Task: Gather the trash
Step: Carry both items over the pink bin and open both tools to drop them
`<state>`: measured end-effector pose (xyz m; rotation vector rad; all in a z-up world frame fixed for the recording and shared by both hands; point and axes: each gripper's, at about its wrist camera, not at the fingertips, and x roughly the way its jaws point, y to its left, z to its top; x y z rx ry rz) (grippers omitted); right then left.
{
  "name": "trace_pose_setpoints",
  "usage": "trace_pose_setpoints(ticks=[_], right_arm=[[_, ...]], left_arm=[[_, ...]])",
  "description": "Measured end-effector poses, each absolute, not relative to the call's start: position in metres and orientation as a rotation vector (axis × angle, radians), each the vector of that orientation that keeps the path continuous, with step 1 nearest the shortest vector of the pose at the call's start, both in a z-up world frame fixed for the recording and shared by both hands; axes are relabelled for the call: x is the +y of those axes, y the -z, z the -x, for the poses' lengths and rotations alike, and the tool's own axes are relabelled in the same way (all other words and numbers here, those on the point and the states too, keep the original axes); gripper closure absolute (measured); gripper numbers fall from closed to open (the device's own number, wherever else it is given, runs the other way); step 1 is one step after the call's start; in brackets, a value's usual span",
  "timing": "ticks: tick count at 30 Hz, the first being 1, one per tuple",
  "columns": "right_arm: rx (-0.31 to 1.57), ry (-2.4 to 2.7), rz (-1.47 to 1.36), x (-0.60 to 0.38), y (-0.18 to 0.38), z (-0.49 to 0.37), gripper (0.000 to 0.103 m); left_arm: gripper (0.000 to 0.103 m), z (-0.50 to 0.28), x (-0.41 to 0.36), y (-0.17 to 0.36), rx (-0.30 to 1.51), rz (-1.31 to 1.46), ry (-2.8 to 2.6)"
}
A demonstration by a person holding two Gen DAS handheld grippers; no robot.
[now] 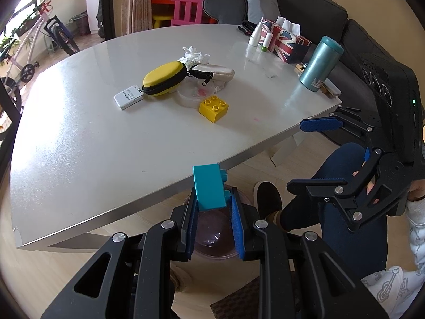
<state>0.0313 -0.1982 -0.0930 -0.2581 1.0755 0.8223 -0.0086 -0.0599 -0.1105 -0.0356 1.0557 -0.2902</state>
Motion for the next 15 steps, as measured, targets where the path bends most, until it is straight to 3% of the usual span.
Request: trace_pose_setpoints(ticks=[15], right_arm=[[1.015,-0.733,0.197,-0.237,0.069,-0.044,0.004]], left_arm=[[0.078,0.01,-0.088,0.118,1.081,-0.011,0.373]])
